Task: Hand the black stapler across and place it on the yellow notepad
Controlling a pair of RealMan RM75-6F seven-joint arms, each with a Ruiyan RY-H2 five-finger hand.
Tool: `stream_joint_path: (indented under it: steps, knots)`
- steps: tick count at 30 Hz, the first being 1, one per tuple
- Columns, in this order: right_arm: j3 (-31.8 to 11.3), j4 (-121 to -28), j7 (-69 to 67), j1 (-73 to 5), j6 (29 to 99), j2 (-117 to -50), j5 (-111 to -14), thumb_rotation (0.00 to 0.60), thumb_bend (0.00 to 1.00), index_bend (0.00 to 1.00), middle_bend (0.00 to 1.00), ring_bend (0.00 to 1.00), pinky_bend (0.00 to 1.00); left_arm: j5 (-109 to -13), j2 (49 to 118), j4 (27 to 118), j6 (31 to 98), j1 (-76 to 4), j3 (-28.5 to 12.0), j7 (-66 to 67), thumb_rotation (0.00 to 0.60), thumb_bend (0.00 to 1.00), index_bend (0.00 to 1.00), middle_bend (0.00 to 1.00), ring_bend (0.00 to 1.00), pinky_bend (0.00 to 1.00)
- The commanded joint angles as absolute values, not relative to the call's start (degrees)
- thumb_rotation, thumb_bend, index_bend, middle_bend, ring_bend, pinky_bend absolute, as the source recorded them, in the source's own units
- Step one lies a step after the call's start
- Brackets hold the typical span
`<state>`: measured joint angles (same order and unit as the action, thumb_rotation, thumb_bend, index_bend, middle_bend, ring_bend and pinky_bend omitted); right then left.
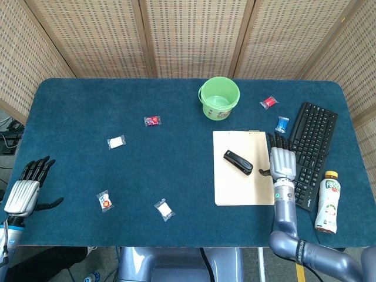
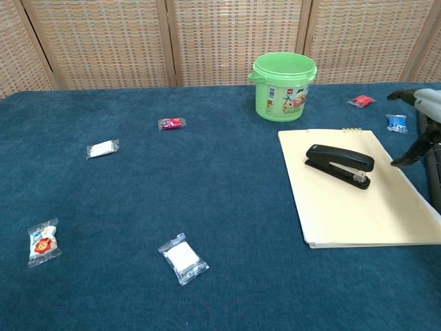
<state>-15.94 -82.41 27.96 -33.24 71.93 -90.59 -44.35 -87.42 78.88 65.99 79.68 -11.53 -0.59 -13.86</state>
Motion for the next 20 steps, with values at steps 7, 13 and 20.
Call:
stream_joint_path:
  steps: [7,13,20]
  knots:
    - [-3.4,-84.2,3.4,-19.7,79.6,-77.2,-71.5,0.600,0.13,0.00,0.00,0.00,0.00,-85.3,75.5,73.1,80.9,-10.6,-2.1,-7.8,0.600,0.19,0.00,0.00,0.00,0.00]
    - [-1.4,-81.4,-3.4,-16.0,82.9,-75.9,-77.0,0.600,0.13,0.00,0.00,0.00,0.00,-83.3,73.6,78.3,79.5,-10.3,-2.1,-2.7,0.600,0.19,0.00,0.00,0.00,0.00]
    - [-0.9,-80.6,-6.7,-13.8,84.1,-75.1,-79.3,0.600,0.13,0.00,0.00,0.00,0.00,-81.6,73.1,81.3,79.4,-9.9,-2.8,0.3,0.600,0.19,0.00,0.00,0.00,0.00]
